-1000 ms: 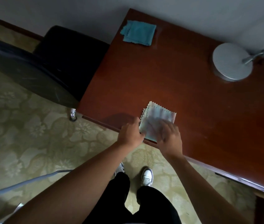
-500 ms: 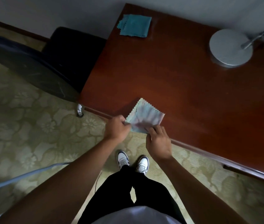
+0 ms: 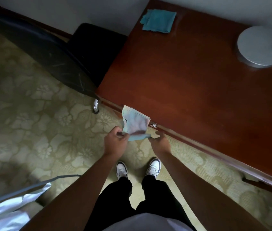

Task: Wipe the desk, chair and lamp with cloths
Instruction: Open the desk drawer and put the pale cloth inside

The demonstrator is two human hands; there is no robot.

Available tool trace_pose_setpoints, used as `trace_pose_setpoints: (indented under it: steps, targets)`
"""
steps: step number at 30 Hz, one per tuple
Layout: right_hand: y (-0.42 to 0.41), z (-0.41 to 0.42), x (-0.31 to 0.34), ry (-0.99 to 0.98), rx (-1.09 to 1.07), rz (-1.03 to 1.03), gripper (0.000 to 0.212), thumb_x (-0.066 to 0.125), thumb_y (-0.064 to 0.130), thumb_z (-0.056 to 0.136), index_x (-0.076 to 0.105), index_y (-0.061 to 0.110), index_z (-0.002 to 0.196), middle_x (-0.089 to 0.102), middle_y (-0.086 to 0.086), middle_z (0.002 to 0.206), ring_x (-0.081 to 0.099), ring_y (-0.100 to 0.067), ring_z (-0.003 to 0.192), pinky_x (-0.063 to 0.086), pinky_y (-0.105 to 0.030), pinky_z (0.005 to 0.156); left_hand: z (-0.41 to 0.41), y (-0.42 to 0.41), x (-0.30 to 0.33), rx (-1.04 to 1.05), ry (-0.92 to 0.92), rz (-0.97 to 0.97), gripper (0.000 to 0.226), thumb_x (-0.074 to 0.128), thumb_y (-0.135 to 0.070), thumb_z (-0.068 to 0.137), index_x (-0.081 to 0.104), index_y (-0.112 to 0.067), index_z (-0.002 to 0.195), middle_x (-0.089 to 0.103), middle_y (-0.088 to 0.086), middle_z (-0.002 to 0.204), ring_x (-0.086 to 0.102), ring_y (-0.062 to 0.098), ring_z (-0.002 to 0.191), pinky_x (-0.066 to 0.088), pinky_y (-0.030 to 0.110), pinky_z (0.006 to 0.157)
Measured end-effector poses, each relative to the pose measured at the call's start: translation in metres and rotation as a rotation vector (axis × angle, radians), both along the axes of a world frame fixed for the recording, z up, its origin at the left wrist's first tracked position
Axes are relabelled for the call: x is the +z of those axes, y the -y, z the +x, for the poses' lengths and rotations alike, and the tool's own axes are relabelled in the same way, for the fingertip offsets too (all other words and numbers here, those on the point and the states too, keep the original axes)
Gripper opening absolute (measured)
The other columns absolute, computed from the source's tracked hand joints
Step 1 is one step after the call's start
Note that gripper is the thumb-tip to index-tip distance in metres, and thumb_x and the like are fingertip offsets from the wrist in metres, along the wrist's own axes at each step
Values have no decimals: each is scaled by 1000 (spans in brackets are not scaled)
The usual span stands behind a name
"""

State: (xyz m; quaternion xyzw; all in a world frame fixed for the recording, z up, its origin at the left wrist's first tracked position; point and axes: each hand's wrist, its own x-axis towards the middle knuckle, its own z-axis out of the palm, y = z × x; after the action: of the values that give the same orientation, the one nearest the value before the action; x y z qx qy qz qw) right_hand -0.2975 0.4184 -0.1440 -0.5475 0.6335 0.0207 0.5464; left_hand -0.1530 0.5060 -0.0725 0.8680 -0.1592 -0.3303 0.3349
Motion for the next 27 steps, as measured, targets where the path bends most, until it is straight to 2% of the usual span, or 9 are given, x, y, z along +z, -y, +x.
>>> trace_pose_setpoints:
  steps: [4, 7, 9, 11, 16, 19, 22, 25, 27]
  targets:
    - [9, 14, -8, 150, -258, 228, 52, 58, 14, 94, 45, 25, 144, 64, -12, 88, 57, -23, 62, 47, -33, 59, 5, -6, 1, 35, -51, -7, 26, 68, -9, 80, 48, -15, 64, 56, 0, 61, 64, 29, 68, 59, 53, 74]
    - [15, 24, -10, 95, -361, 73, 29, 54, 18, 95, 65, 12, 121, 66, -13, 85, 64, -31, 75, 53, -43, 72, 13, -11, 4, -13, -14, -20, 29, 70, -13, 79, 48, -19, 61, 51, -11, 51, 50, 1, 52, 47, 28, 60]
    - [12, 28, -8, -27, -366, -77, 26, 52, 24, 95, 72, 13, 110, 72, -12, 90, 68, -35, 90, 53, -38, 76, 19, -13, 7, -12, 6, -26, 28, 70, -15, 79, 49, -21, 62, 50, -13, 52, 47, 0, 48, 35, 24, 55]
    - [7, 31, -7, -94, -372, -134, 25, 54, 27, 95, 69, 19, 113, 74, -8, 94, 68, -32, 94, 50, -32, 76, 25, -12, 10, -26, 17, -18, 27, 69, -16, 81, 49, -22, 64, 52, -12, 56, 46, 1, 51, 34, 23, 54]
    - [-3, 43, -19, -124, -436, -64, 32, 61, 40, 93, 57, 29, 124, 74, -9, 103, 71, -30, 96, 54, -42, 91, 36, -18, 13, -96, 22, -5, 22, 67, -18, 82, 51, -20, 68, 53, -10, 61, 48, 8, 57, 36, 25, 55]
    - [-1, 52, -26, -124, -573, -22, 45, 62, 42, 92, 52, 30, 134, 73, -8, 112, 71, -30, 98, 54, -42, 94, 40, -24, 14, -124, 26, -5, 23, 68, -19, 82, 51, -23, 67, 52, -11, 61, 47, 0, 54, 34, 18, 51]
    - [-5, 63, -31, 45, -755, 67, 49, 63, 32, 94, 44, 26, 138, 69, -7, 100, 72, -28, 80, 57, -41, 75, 46, -31, 15, -143, 31, -32, 29, 68, -14, 82, 48, -22, 63, 48, -12, 55, 47, -5, 47, 35, 10, 46]
    - [-1, 64, -33, 151, -784, 89, 42, 57, 22, 97, 45, 24, 138, 62, -7, 91, 64, -22, 58, 47, -32, 54, 50, -40, 17, -132, -11, -60, 28, 67, -10, 84, 50, -19, 64, 49, -13, 55, 52, -6, 44, 37, 7, 39]
    - [2, 59, -34, 91, -754, 75, 37, 53, 23, 99, 51, 25, 135, 64, -6, 86, 63, -20, 53, 49, -34, 58, 53, -43, 17, -114, -54, -60, 23, 66, -11, 86, 53, -17, 68, 53, -9, 63, 57, -2, 49, 53, 22, 43]
